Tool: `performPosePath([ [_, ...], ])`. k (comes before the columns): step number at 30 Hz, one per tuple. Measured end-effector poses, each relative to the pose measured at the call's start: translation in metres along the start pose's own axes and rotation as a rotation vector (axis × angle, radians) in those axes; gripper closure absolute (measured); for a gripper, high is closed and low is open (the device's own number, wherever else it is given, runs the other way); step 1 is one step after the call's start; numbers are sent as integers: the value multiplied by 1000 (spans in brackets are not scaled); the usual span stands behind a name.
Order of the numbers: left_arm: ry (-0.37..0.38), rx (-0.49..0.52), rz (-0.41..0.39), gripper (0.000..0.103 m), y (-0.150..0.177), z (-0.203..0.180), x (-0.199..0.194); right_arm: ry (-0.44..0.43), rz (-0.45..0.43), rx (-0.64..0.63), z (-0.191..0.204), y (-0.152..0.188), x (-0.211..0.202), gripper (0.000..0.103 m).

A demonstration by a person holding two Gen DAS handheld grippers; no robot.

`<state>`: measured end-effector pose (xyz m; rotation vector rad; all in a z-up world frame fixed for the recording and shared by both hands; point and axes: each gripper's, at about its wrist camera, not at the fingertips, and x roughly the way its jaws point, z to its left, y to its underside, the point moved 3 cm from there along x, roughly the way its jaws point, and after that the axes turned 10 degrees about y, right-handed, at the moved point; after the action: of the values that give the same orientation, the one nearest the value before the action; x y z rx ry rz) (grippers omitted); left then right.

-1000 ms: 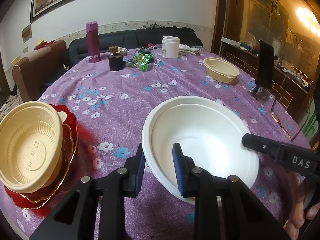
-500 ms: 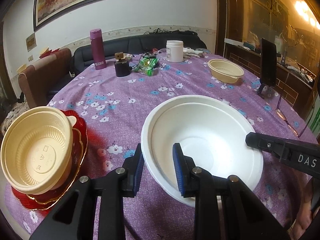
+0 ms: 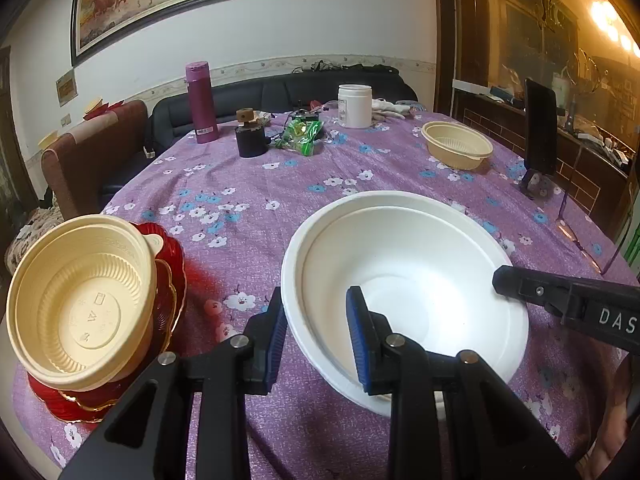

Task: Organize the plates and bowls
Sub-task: 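Carry the white bowl with both tools over the cream-yellow bowl in the stack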

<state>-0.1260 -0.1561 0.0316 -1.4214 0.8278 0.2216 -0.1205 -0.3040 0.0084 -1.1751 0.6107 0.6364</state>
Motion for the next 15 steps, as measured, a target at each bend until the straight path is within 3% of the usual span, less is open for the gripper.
performPosePath([
  [15, -21, 7, -30, 75, -2, 5, -10, -10, -7, -6, 7, -1, -3, 90],
])
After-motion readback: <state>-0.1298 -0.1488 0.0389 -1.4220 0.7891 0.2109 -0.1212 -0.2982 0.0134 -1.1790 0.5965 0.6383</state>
